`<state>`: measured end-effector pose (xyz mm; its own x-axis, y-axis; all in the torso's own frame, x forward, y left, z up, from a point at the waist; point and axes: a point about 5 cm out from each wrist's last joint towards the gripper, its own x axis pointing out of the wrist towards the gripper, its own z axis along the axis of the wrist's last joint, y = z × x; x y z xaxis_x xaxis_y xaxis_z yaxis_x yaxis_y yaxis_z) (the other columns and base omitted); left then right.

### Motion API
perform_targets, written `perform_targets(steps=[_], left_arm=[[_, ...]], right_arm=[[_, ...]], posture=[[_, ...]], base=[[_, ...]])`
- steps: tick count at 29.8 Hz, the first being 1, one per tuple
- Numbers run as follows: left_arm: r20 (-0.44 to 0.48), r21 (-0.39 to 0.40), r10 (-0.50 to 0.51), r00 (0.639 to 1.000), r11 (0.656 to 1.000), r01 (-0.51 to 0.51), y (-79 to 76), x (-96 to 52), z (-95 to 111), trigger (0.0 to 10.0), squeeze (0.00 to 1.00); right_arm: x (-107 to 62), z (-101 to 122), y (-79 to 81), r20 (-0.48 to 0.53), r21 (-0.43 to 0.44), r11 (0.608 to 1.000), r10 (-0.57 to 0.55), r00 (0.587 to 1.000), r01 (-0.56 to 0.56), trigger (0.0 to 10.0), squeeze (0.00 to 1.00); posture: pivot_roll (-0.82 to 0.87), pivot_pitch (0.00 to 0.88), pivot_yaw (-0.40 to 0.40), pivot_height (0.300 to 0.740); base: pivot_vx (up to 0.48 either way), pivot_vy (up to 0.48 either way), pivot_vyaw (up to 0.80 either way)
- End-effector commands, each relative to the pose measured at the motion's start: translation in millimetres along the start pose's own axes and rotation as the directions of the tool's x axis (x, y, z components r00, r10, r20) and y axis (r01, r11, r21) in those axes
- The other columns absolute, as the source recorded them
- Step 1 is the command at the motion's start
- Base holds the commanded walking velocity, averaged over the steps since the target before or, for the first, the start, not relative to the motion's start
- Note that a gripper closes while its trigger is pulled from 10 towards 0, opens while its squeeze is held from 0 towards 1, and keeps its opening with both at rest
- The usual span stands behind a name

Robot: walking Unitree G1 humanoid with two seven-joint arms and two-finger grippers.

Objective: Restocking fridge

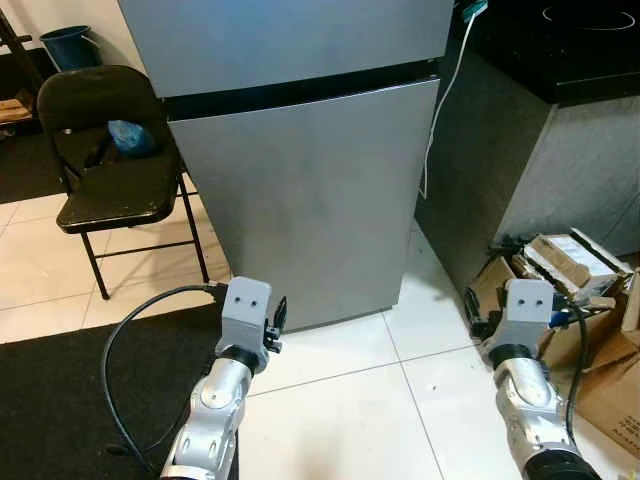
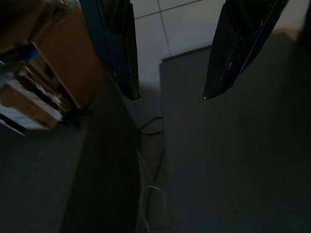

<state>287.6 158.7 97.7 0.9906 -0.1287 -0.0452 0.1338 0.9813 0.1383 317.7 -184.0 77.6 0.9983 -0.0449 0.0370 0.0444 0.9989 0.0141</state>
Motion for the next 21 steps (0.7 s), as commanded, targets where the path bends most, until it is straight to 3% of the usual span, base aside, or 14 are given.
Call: perform_targets(steps=[1,7,21], left_arm=[[-0.041,0.003,-0.001,0.999,1.0,0.001,-3.5,-3.7,-9,10.0,0.0],[-0.08,0.005,0.018,0.997,1.0,-0.017,-4.6,-7.2,-17,10.0,0.0],[-0.111,0.003,0.051,0.992,0.999,-0.051,-4.5,-4.2,-22,10.0,0.0]], right_arm=[[-4.7,-7,3.1,-0.033,-0.013,1.0,0.014,0.999,-0.014,10.0,0.0],[-7.9,-12,9.8,-0.057,-0.033,0.998,0.043,0.997,-0.045,10.0,0.0],[-9.8,-18,5.4,-0.102,-0.033,0.999,0.023,0.995,-0.026,10.0,0.0]], posture=[[-0.12,0.077,0.031,0.74],[-0.12,0.077,0.027,0.74],[-0.11,0.078,0.03,0.74]], base=[[0.0,0.0,0.0],[0.0,0.0,0.0],[0.0,0.0,0.0]])
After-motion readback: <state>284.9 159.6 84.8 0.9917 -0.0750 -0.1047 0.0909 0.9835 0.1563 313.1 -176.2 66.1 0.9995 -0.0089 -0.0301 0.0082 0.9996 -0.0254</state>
